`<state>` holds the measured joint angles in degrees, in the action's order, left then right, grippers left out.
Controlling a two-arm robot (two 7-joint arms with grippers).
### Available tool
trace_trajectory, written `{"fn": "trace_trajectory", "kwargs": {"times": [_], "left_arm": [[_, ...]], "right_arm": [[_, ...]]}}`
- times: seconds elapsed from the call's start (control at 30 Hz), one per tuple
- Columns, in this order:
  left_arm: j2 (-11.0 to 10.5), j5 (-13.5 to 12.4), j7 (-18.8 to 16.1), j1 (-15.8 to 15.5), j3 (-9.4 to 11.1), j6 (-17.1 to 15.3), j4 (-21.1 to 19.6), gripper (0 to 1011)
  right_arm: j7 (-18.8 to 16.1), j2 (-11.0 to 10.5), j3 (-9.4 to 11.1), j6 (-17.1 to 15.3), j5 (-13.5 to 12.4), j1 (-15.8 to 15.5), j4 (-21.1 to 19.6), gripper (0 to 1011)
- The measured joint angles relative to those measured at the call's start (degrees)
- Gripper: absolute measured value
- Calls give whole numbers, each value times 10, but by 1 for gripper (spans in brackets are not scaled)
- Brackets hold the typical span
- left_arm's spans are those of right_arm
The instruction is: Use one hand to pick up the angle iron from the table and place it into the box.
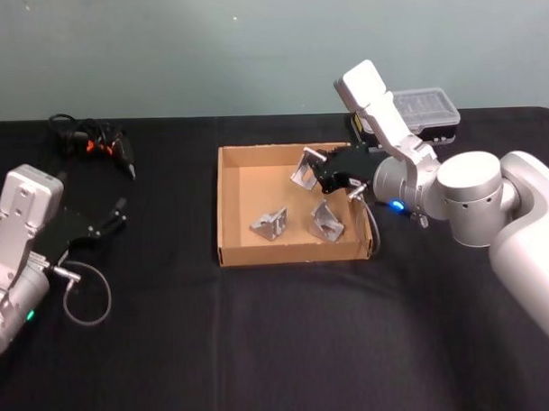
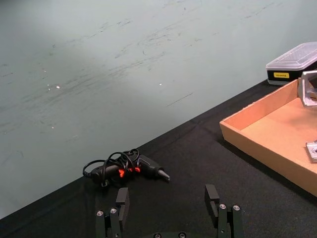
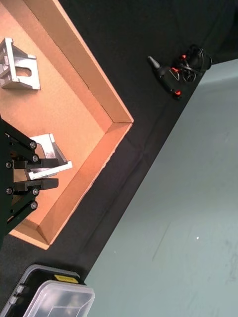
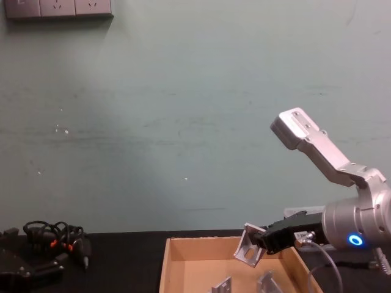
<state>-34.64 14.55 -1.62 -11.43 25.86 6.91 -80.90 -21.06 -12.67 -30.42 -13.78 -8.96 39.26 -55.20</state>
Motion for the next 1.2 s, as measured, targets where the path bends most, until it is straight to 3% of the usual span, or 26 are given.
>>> {"fn": "trace_trajectory", "kwargs": {"times": [0.23, 0.97, 1.2], "left_arm": [[0, 0, 0, 0, 0, 0, 0, 1000], [0, 0, 0, 0, 0, 0, 0, 1000], [0, 0, 0, 0, 0, 0, 0, 1000]], "right_arm": [[-11, 13, 3, 4, 10, 11, 30, 130], [-32, 33, 19, 14, 33, 17, 69, 132], [-35, 32, 27, 16, 38, 9, 62, 311]]}}
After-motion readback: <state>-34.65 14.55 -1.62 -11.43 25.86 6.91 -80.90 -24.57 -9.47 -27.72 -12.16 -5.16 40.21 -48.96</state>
